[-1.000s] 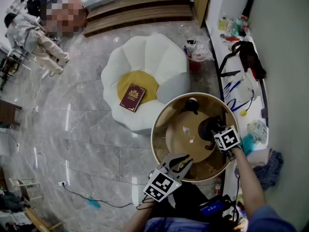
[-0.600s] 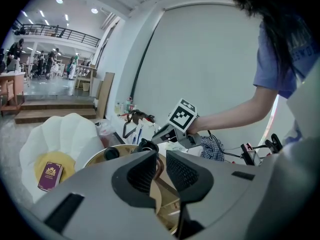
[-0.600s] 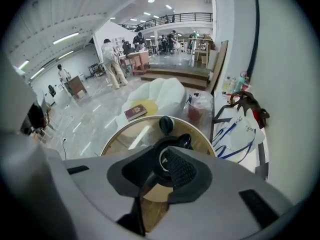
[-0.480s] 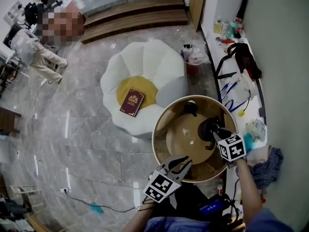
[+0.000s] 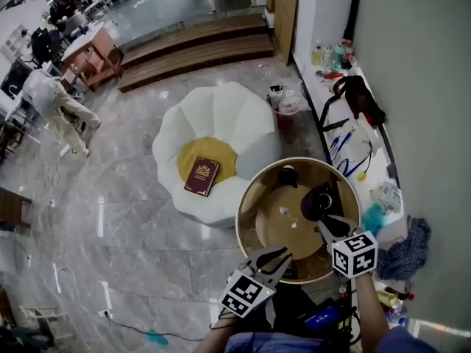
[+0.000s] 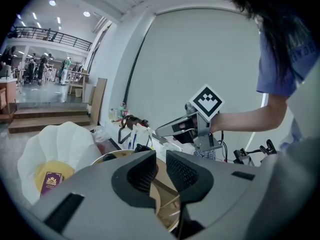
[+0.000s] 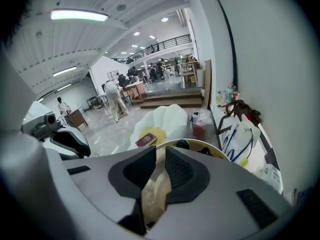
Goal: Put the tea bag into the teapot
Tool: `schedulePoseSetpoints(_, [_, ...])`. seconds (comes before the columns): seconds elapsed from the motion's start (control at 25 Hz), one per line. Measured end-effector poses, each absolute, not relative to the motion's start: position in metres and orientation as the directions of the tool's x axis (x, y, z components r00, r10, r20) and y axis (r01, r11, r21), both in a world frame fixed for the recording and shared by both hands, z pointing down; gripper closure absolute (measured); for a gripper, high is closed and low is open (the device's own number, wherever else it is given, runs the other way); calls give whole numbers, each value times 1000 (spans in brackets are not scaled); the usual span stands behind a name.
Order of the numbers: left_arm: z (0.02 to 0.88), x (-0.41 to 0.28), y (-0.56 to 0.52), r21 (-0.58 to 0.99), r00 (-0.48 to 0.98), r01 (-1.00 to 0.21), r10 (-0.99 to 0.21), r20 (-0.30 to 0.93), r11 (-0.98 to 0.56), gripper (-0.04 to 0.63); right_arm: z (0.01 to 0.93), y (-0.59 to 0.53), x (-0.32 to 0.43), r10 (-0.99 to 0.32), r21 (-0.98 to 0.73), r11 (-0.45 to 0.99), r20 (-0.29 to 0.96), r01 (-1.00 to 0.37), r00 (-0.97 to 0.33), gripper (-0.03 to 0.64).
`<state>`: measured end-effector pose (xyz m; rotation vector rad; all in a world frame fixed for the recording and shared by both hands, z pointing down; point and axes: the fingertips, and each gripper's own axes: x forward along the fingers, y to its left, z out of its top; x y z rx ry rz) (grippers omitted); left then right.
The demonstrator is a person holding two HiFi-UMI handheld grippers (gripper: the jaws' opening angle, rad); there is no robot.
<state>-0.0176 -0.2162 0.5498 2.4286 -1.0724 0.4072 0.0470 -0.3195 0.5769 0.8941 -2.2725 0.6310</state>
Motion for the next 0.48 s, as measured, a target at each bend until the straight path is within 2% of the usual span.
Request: schedulePoseSetpoints(0.48, [508,-35,-155,245,724,-677,-570,388,-694,537,502,-238,31,-560,-257,557,586,-790,-586,569])
